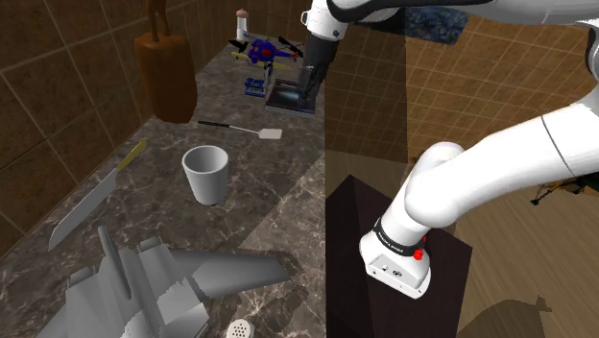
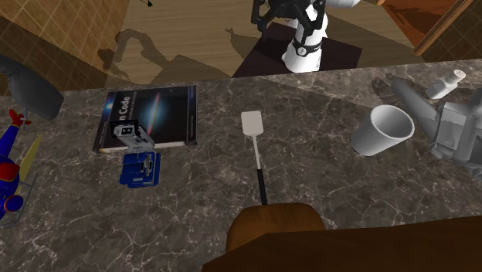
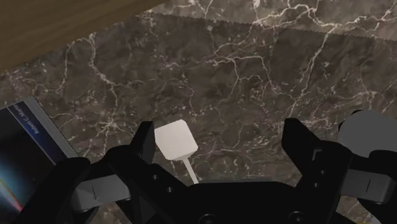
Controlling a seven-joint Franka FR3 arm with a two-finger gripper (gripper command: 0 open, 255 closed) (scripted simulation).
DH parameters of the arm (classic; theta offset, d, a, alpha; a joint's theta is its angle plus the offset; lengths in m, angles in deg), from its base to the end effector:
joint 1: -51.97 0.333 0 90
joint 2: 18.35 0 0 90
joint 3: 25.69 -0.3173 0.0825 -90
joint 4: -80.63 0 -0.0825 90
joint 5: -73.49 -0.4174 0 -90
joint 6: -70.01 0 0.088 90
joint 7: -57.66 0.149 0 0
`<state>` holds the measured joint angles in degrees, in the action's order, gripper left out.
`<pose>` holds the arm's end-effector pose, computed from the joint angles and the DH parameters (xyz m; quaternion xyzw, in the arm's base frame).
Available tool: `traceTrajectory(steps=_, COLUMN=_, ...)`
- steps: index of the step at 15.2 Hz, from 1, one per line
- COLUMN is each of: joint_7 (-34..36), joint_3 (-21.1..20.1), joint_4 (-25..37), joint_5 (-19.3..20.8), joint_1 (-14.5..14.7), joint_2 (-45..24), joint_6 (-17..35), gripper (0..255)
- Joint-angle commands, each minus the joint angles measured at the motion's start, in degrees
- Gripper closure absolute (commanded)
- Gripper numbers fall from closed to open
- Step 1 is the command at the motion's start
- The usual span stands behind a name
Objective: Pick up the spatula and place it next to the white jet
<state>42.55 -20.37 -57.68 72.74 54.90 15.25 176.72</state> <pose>0.4109 -0.0163 0.4700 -0.9926 -0.1162 -0.0209 0.0292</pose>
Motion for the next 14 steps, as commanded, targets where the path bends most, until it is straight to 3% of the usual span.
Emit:
traceTrajectory(steps=1, joint_7=-1.82, joint_3=0.36, joint_4=1.1, joint_5=0.0, joint_1=0.73, joint_2=-4.42, joint_6=3.52, gripper=0)
traceTrajectory(steps=14, joint_7=-12.76, joint_3=0.58, joint_4=15.6, joint_5=-2.03, joint_1=4.41, joint_2=-32.97, joint_6=18.27, gripper=0)
